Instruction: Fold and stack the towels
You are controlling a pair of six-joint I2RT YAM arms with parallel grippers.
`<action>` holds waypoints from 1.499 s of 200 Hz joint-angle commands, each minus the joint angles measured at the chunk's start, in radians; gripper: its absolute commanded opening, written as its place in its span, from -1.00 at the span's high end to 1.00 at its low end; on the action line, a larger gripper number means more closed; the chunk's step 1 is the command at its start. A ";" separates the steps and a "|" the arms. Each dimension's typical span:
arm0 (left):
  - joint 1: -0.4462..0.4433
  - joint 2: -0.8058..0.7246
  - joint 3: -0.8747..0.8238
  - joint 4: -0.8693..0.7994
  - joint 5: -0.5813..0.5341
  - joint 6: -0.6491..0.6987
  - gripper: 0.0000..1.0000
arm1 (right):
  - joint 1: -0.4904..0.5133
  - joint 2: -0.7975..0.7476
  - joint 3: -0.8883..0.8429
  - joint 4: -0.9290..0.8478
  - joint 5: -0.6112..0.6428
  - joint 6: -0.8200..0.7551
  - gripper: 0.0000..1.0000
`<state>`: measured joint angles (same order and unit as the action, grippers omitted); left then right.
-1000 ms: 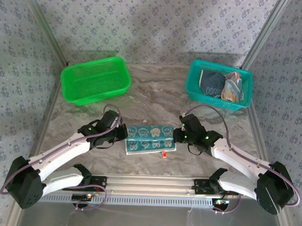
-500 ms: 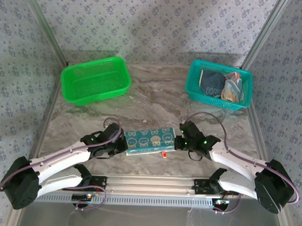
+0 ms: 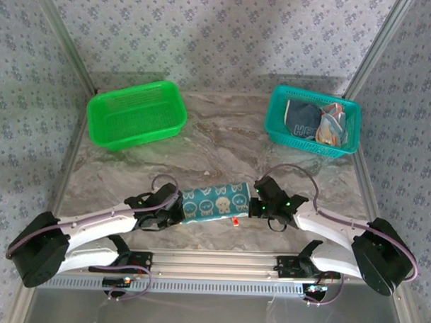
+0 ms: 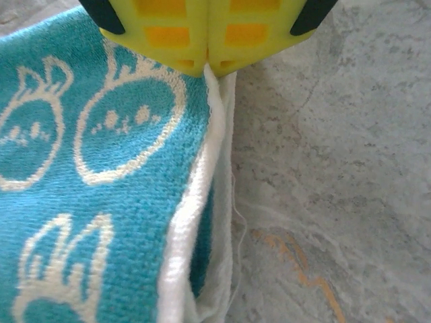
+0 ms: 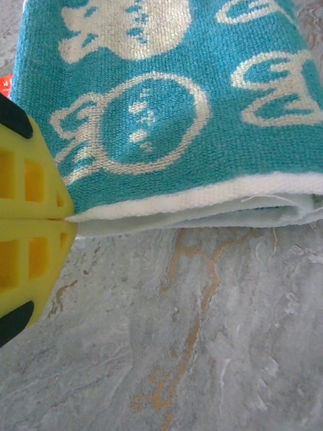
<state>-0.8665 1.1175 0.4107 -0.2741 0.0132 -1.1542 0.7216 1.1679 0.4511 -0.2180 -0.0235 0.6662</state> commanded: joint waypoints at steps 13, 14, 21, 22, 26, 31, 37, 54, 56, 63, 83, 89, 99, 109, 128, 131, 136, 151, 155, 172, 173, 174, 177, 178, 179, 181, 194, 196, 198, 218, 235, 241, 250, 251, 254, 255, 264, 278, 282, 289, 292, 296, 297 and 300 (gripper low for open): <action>-0.007 0.062 -0.007 -0.023 -0.052 0.001 0.78 | -0.007 0.017 -0.039 -0.003 0.016 0.005 0.80; -0.007 0.063 -0.007 -0.023 -0.053 0.002 0.76 | -0.007 0.018 -0.039 -0.001 0.015 0.005 0.79; -0.006 0.069 -0.003 -0.028 -0.056 0.008 0.65 | -0.004 0.018 -0.041 0.001 0.014 0.005 0.73; -0.006 0.070 -0.002 -0.029 -0.056 0.008 0.63 | -0.004 0.018 -0.041 0.000 0.014 0.005 0.72; -0.006 0.074 0.001 -0.033 -0.058 0.012 0.59 | -0.002 0.018 -0.041 0.001 0.014 0.004 0.68; -0.007 0.077 0.006 -0.042 -0.063 0.016 0.51 | -0.003 0.016 -0.039 -0.002 0.013 0.005 0.62; -0.006 0.079 0.017 -0.058 -0.070 0.025 0.39 | -0.003 0.014 -0.038 -0.006 0.014 0.003 0.53; -0.005 0.073 0.050 -0.099 -0.089 0.059 0.25 | -0.001 -0.005 -0.029 -0.021 0.012 -0.008 0.45; -0.004 0.073 0.056 -0.108 -0.093 0.064 0.24 | -0.001 -0.008 -0.028 -0.021 0.012 -0.009 0.44; 0.000 0.070 0.076 -0.138 -0.107 0.084 0.13 | -0.001 -0.021 -0.024 -0.030 0.016 -0.012 0.39; 0.032 0.066 0.126 -0.194 -0.118 0.150 0.00 | 0.000 -0.062 -0.003 -0.060 0.034 -0.016 0.17; 0.048 0.064 0.139 -0.205 -0.115 0.168 -0.02 | 0.001 -0.072 0.004 -0.066 0.040 -0.022 0.14; 0.070 0.057 0.158 -0.214 -0.110 0.196 -0.13 | 0.000 -0.085 0.016 -0.075 0.053 -0.029 0.07; 0.085 0.049 0.182 -0.223 -0.108 0.222 -0.31 | -0.001 -0.091 0.029 -0.083 0.065 -0.028 0.03; 0.093 0.036 0.228 -0.230 -0.108 0.268 -0.44 | -0.005 -0.081 0.052 -0.079 0.069 -0.066 0.02; 0.092 0.035 0.234 -0.231 -0.106 0.273 -0.44 | -0.005 -0.079 0.055 -0.076 0.068 -0.068 0.02; 0.092 0.033 0.243 -0.227 -0.101 0.283 -0.43 | -0.006 -0.075 0.061 -0.070 0.063 -0.068 0.02; 0.093 0.031 0.257 -0.189 -0.068 0.302 -0.39 | -0.004 -0.057 0.071 -0.037 0.048 -0.071 0.08; 0.093 0.031 0.257 -0.177 -0.057 0.305 -0.36 | -0.003 -0.051 0.075 -0.028 0.045 -0.070 0.09; 0.090 0.037 0.253 -0.128 -0.025 0.312 -0.16 | 0.004 -0.022 0.089 0.006 0.031 -0.067 0.12; 0.091 0.037 0.253 -0.125 -0.023 0.312 -0.15 | 0.005 -0.021 0.090 0.007 0.031 -0.068 0.12; 0.092 0.038 0.252 -0.123 -0.022 0.312 -0.14 | 0.006 -0.018 0.091 0.008 0.031 -0.067 0.12; 0.092 0.040 0.249 -0.116 -0.019 0.312 -0.11 | 0.008 -0.013 0.094 0.013 0.030 -0.067 0.13; 0.092 0.040 0.247 -0.113 -0.019 0.312 -0.09 | 0.008 -0.011 0.096 0.015 0.030 -0.067 0.13; 0.091 0.041 0.246 -0.111 -0.019 0.312 -0.08 | 0.010 -0.008 0.098 0.017 0.030 -0.066 0.13; 0.091 0.043 0.244 -0.107 -0.018 0.313 -0.05 | 0.012 -0.004 0.099 0.021 0.027 -0.067 0.14; 0.092 0.060 0.229 -0.086 -0.019 0.315 0.15 | 0.026 0.026 0.118 0.042 0.031 -0.072 0.23; 0.092 0.063 0.228 -0.084 -0.020 0.315 0.17 | 0.028 0.034 0.124 0.045 0.032 -0.074 0.24; 0.092 0.067 0.226 -0.082 -0.021 0.316 0.19 | 0.030 0.037 0.125 0.045 0.033 -0.074 0.24; 0.095 0.108 0.215 -0.058 -0.018 0.324 0.27 | 0.039 0.089 0.152 0.082 0.022 -0.081 0.33; 0.103 0.141 0.195 -0.030 -0.021 0.323 0.27 | 0.040 0.137 0.162 0.111 0.008 -0.095 0.35; 0.108 0.152 0.187 -0.022 -0.021 0.324 0.28 | 0.038 0.154 0.161 0.125 -0.002 -0.096 0.35; 0.115 0.171 0.174 -0.009 -0.022 0.326 0.28 | 0.034 0.181 0.156 0.146 -0.015 -0.095 0.36; 0.116 0.173 0.173 -0.007 -0.021 0.326 0.28 | 0.033 0.184 0.156 0.147 -0.016 -0.094 0.36; 0.118 0.179 0.168 -0.003 -0.020 0.323 0.28 | 0.032 0.190 0.155 0.152 -0.017 -0.093 0.36; 0.120 0.181 0.166 -0.002 -0.019 0.324 0.28 | 0.032 0.194 0.154 0.155 -0.019 -0.093 0.36; 0.130 0.198 0.152 0.013 -0.014 0.324 0.29 | 0.023 0.222 0.144 0.175 -0.034 -0.087 0.36; 0.138 0.221 0.135 0.024 -0.018 0.325 0.29 | 0.009 0.257 0.132 0.199 -0.050 -0.079 0.35; 0.141 0.226 0.131 0.023 -0.021 0.325 0.30 | 0.005 0.266 0.128 0.204 -0.051 -0.077 0.35; 0.145 0.234 0.129 0.023 -0.017 0.325 0.31 | 0.002 0.278 0.121 0.210 -0.051 -0.075 0.35; 0.148 0.235 0.128 0.021 -0.014 0.324 0.31 | 0.001 0.282 0.120 0.213 -0.053 -0.075 0.35; 0.148 0.234 0.128 0.019 -0.011 0.324 0.32 | -0.001 0.287 0.116 0.216 -0.056 -0.075 0.35; 0.148 0.233 0.128 0.019 -0.011 0.324 0.32 | -0.001 0.287 0.115 0.217 -0.056 -0.074 0.35; 0.148 0.231 0.128 0.019 -0.008 0.322 0.32 | -0.001 0.288 0.114 0.218 -0.056 -0.074 0.35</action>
<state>-0.7300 1.3243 0.5625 -0.2554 -0.0090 -0.8452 0.7338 1.4258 0.5892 -0.0425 -0.0509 0.5903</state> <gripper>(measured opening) 0.346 0.325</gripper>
